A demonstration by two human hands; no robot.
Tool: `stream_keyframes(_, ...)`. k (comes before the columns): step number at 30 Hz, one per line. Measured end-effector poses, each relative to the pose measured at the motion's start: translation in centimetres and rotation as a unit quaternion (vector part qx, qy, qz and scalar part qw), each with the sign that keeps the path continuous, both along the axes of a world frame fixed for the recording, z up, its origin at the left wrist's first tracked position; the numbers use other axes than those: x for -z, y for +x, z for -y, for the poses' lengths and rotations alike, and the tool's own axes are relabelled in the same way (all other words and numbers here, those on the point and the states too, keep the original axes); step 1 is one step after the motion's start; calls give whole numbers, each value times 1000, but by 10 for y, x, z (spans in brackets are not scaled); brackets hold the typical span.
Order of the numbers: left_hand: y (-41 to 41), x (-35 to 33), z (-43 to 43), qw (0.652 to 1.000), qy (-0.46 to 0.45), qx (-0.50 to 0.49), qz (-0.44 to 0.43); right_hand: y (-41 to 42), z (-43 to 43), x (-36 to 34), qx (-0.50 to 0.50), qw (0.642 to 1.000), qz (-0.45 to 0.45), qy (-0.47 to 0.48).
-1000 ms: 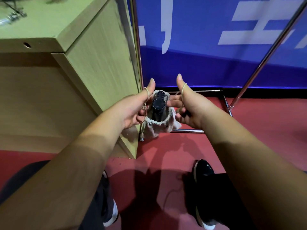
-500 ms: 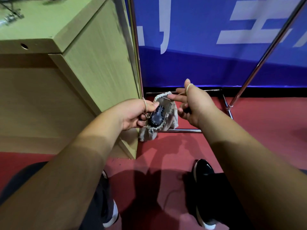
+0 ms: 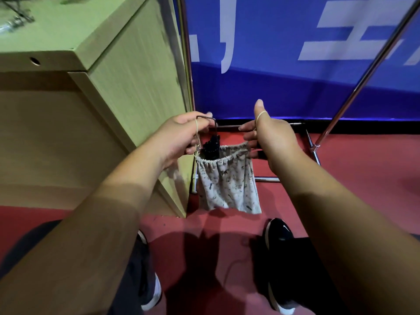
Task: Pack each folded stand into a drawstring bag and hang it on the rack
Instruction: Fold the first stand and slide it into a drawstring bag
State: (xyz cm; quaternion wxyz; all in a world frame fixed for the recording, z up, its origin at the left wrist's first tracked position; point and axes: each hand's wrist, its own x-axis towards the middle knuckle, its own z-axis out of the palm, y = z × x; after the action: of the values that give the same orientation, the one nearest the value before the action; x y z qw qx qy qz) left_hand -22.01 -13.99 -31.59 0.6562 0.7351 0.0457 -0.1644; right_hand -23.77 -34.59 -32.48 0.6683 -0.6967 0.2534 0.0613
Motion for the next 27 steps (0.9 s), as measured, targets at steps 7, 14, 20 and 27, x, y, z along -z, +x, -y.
stream_keyframes(7,-1,-4,-6,993,-83,80,-36,-3,5,-3,39,996,60,-62)
stream_keyframes(14,-7,-14,-19,962,-150,224,-43,2,-2,-4,65,976,38,204)
stream_keyframes(20,-11,-19,-21,946,-190,259,-36,2,1,-3,78,970,22,230)
stream_keyframes(27,-11,-25,-9,982,-122,142,-15,0,1,-6,61,972,14,225)
